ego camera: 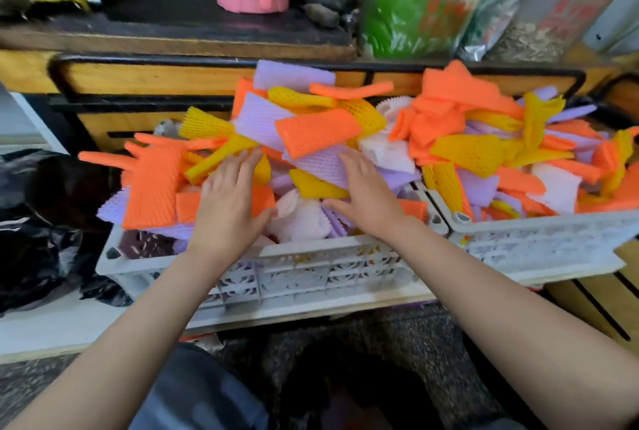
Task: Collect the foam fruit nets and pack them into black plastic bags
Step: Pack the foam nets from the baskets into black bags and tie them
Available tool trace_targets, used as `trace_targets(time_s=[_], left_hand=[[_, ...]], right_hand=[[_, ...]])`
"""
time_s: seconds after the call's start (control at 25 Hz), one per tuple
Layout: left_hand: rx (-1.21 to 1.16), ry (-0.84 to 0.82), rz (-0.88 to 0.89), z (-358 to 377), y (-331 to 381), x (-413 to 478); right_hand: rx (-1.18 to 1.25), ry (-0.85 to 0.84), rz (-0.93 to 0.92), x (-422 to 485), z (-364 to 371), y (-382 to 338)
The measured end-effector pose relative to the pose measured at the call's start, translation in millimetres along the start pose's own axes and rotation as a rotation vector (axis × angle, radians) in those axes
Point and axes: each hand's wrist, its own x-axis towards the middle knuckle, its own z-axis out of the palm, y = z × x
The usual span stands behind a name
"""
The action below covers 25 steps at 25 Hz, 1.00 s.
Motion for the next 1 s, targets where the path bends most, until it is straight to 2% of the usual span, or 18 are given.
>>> trace_targets(time_s=[0.16,0.28,0.36,0.44,0.56,0.64,0.72,0.8,0.88,1.0], left_hand=[[0.033,0.048,-0.061,3,-15,14],[0.001,0.048,-0.047,-4,-28,15],[-0.105,0.123,-0.126,-14,-28,14],[-0.212,0.267,-0.246,-27,-20,13],[-0.427,0.418,-0.414,-45,-1,13],[-0.547,0.495,-0.422,-52,19,11],[-0.620,0.515,-0.314,-51,43,9],[-0.633,0.429,-0.143,-42,63,8],[-0.529,0.231,-0.010,-23,73,11],[-0.458,-0.030,0.070,2,81,8]], right_hand=[[-0.169,0.033,0.079,15,4,2],[-0.234,0.052,0.041,14,-16,-1],[-0.226,0.053,-0.018,11,-36,-4],[-0.193,0.009,-0.061,6,-57,-6],[-0.183,-0.065,-0.050,-3,-84,-10],[-0.192,-0.063,-0.007,-12,-92,-11],[-0.153,-0.090,0.035,-23,-91,-14],[-0.112,-0.146,0.054,-37,-81,-14],[-0.118,-0.173,0.115,-50,-71,-10],[-0.018,-0.087,0.336,-60,-66,1]])
